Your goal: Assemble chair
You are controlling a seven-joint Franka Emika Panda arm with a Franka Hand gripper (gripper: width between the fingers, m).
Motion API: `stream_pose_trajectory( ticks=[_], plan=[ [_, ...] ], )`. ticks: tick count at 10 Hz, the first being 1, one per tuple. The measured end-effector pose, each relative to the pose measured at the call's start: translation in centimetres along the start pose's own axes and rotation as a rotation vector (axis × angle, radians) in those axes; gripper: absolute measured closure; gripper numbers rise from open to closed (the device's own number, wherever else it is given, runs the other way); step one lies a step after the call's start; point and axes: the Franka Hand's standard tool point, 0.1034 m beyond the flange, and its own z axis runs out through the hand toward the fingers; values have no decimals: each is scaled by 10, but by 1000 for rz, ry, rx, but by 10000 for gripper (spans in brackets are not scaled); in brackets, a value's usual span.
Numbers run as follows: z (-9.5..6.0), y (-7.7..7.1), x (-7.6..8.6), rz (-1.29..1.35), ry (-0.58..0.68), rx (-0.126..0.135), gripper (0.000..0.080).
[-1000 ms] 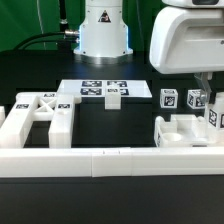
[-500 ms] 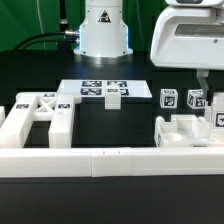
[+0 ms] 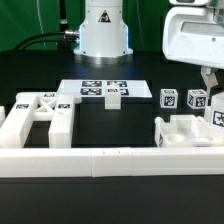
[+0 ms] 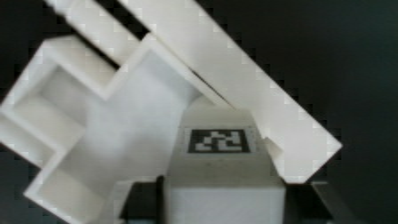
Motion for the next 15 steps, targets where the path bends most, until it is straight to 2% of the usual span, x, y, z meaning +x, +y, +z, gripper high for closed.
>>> stream_pose_trajectory(
  ticks=[3, 4, 5, 6, 7, 8, 11, 15],
  plan=[
    [0, -1, 0, 79, -3, 3, 514],
    [0, 0, 0, 59, -3, 2, 460],
    [0, 0, 0, 31, -3, 2, 460],
    [0, 0, 0, -11, -2, 2, 266],
    [0, -1, -1, -118, -1, 2, 266],
    [0, -1, -2, -184, -2, 3, 175],
    [0, -1, -1, -355, -1, 2, 151],
    [-1, -2, 3, -764, 10, 9, 150]
  ],
)
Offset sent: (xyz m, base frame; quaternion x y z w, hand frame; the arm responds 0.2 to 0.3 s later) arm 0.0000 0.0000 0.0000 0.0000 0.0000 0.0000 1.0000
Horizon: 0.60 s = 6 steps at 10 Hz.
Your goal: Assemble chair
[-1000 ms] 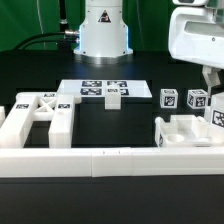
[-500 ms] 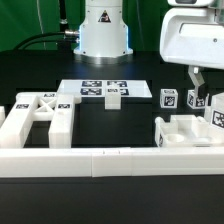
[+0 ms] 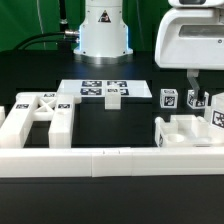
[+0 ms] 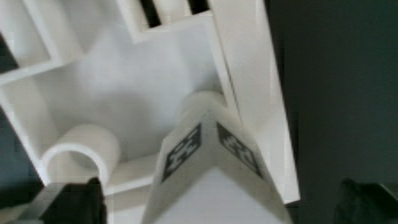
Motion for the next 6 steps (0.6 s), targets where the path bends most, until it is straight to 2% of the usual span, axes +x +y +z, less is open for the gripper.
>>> stream_pose_trajectory(
  ticks=[6],
  plan=[
    [3, 4, 3, -447, 14, -19, 150]
  ],
)
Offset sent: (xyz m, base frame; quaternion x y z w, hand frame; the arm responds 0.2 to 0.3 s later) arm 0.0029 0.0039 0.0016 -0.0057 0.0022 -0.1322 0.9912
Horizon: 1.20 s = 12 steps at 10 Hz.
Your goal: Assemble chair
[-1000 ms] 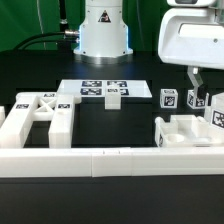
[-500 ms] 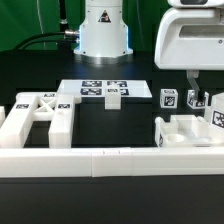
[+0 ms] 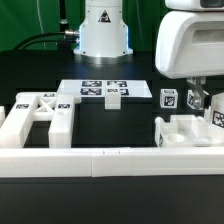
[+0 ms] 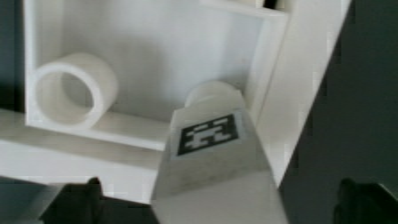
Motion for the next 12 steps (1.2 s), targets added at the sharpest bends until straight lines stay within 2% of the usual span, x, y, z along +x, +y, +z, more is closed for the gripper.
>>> stream_pose_trajectory(
  ticks=[1, 3, 4, 6, 9, 12],
  plan=[
    [0, 1, 0, -15, 0, -1, 150],
    [0, 1, 0, -9, 0, -1, 423],
    [0, 1, 0, 23, 0, -1, 515],
    [0, 1, 0, 46, 0, 0, 515],
    [0, -1, 0, 342, 0, 2, 515],
    [0, 6, -1, 590, 1, -6, 514]
  ],
)
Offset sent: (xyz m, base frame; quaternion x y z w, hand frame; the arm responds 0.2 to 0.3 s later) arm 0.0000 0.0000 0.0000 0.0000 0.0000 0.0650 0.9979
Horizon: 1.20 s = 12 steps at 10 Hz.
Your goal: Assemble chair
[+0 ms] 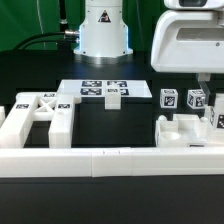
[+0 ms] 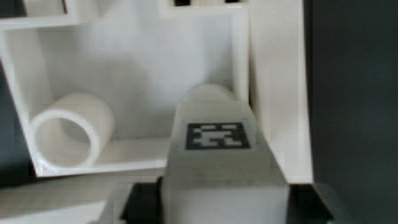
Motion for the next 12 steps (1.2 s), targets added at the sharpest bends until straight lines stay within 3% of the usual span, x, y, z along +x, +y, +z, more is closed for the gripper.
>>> stream_pose_trajectory(
  ticks=[2, 5, 7, 8, 9, 10, 11, 12],
  plan=[
    [-1, 6, 3, 170, 7, -10, 514],
    [-4, 20, 9, 373, 25, -45, 512],
    [-3, 20, 9, 375, 24, -46, 511],
    [-5, 20, 9, 367, 25, -44, 297],
    [-17, 24, 11, 289, 30, -34, 297],
    [-34, 36, 9, 224, 33, -25, 180],
    [-45, 55, 7, 173, 32, -25, 159],
    [-46, 70, 7, 164, 29, -32, 159]
  ],
)
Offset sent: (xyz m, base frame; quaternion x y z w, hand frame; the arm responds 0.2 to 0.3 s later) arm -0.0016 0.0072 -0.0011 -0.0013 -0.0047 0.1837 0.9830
